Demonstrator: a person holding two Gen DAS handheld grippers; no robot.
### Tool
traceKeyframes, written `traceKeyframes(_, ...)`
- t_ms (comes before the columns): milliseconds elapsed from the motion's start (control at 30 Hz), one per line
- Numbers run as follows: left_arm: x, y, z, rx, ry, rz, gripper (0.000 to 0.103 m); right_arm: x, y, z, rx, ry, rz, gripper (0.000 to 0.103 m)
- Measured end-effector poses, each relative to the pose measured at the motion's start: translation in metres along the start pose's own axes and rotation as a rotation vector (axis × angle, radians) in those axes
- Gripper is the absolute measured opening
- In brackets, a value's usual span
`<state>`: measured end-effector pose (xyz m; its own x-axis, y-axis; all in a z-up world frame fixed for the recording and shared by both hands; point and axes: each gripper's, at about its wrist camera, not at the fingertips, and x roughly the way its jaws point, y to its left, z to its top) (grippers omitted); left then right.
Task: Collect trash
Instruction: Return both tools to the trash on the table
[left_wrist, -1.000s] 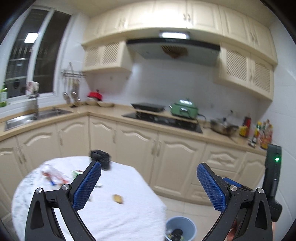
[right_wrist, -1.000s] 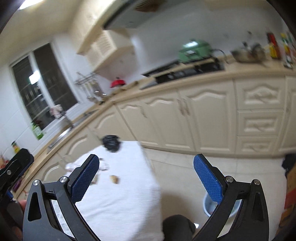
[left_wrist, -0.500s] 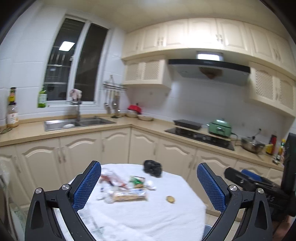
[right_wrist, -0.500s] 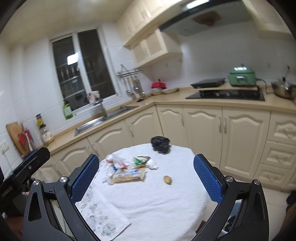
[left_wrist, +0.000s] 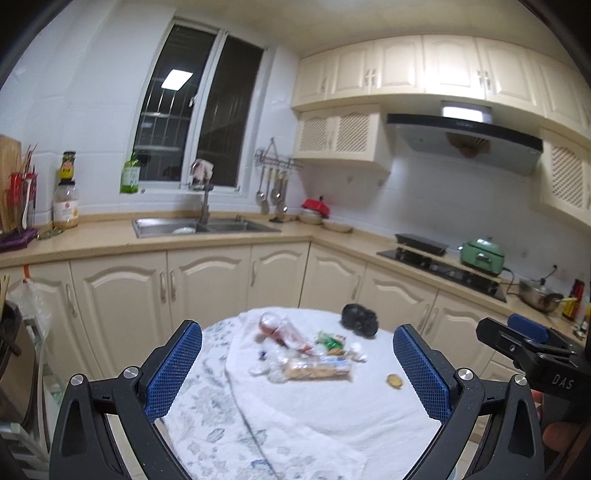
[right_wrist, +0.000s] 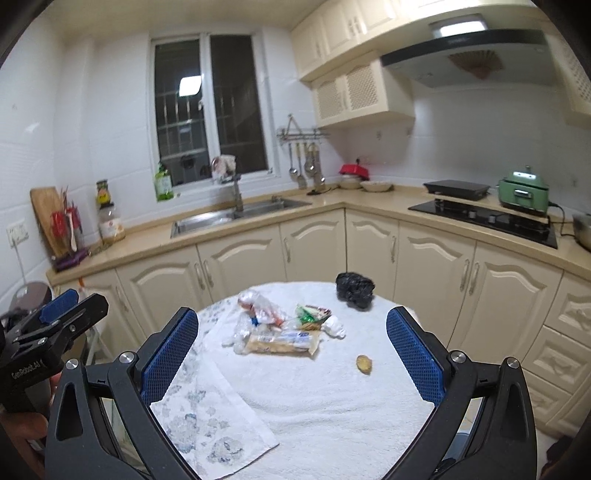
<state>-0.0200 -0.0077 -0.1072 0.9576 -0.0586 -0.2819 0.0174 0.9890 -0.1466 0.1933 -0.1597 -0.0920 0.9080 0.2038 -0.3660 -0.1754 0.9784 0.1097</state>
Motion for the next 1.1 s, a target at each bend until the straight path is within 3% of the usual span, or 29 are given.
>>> traceKeyframes(267, 0.076, -0.015, 0.009, -0.015, 0.106, 0.025, 0.102, 0.066, -0.017, -0.03, 0.003, 0.136, -0.014, 0.103)
traceKeyframes(467, 0.146, -0.003, 0.021, -0.021, 0.18, 0.017, 0.102, 0.116, -0.05, -0.059, 0.047, 0.26, -0.066, 0.103)
traceKeyframes(733, 0.228, 0.003, 0.028, -0.024, 0.238, 0.015, 0.102, 0.161, -0.083, -0.076, 0.063, 0.357, -0.125, 0.101)
traceKeyframes(900, 0.274, 0.001, 0.032, -0.011, 0.264, 0.02, 0.102, 0.189, -0.098, -0.087, 0.079, 0.419, -0.143, 0.089)
traceKeyframes(1100, 0.328, 0.003, 0.035, 0.0, 0.309, 0.033, 0.102, 0.219, -0.112, -0.097, 0.087, 0.474, -0.147, 0.067)
